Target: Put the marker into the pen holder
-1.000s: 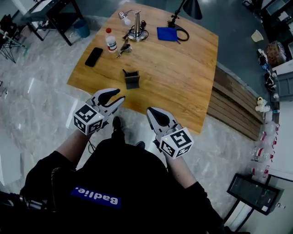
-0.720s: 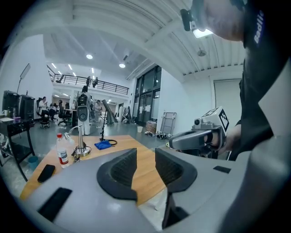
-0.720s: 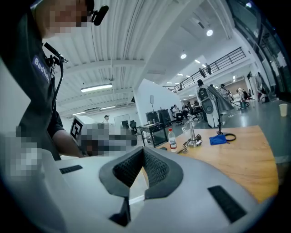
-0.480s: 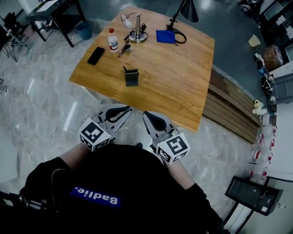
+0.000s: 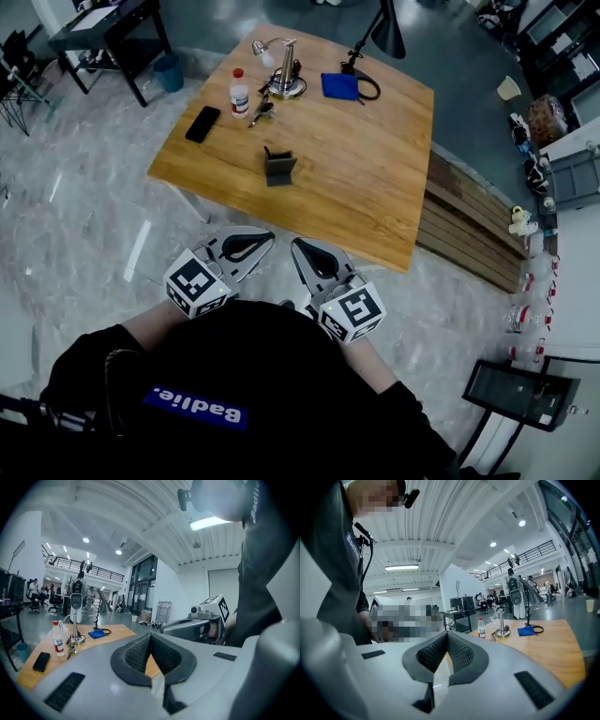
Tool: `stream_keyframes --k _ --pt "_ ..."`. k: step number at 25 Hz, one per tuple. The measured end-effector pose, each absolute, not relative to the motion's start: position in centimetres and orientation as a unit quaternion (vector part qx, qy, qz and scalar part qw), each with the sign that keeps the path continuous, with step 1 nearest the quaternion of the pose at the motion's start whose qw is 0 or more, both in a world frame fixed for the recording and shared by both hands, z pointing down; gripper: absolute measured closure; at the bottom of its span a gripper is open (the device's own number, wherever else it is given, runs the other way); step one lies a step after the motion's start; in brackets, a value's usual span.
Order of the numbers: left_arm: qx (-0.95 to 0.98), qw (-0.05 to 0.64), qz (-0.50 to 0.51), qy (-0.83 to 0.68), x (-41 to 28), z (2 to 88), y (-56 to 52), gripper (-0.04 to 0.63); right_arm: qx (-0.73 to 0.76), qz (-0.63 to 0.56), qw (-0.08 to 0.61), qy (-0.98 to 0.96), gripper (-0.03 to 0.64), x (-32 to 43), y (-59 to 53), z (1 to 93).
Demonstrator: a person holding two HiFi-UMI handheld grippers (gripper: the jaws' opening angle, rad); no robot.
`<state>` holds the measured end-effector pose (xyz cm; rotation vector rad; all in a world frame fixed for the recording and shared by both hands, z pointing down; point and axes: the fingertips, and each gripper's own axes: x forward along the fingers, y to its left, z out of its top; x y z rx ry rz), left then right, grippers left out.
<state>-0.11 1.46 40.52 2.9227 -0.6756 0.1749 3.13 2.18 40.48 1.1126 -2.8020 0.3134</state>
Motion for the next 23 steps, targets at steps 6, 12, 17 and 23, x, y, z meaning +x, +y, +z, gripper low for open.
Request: stream_keyframes --k 6,12,17,23 --pt "0.974 0.069 0.060 -0.210 -1.4 40.6 1.8 0.586 0.379 0.109 0.058 -0.917 0.611 1.8 2.6 40.9" --pt "0.976 0.069 0.057 -0.200 -1.6 40.7 2.1 0.586 0.379 0.113 0.064 -0.916 0.611 1.3 2.8 41.2" --pt "0.975 0.070 0.059 -0.204 -1.9 40.8 1.9 0.586 0.383 0.110 0.062 -0.915 0.611 1.2 2.6 41.0" --pt "0.974 0.071 0.060 -0.206 -1.9 41.1 1.9 0.586 0.381 0.112 0.062 -0.916 0.611 1.3 2.7 41.3"
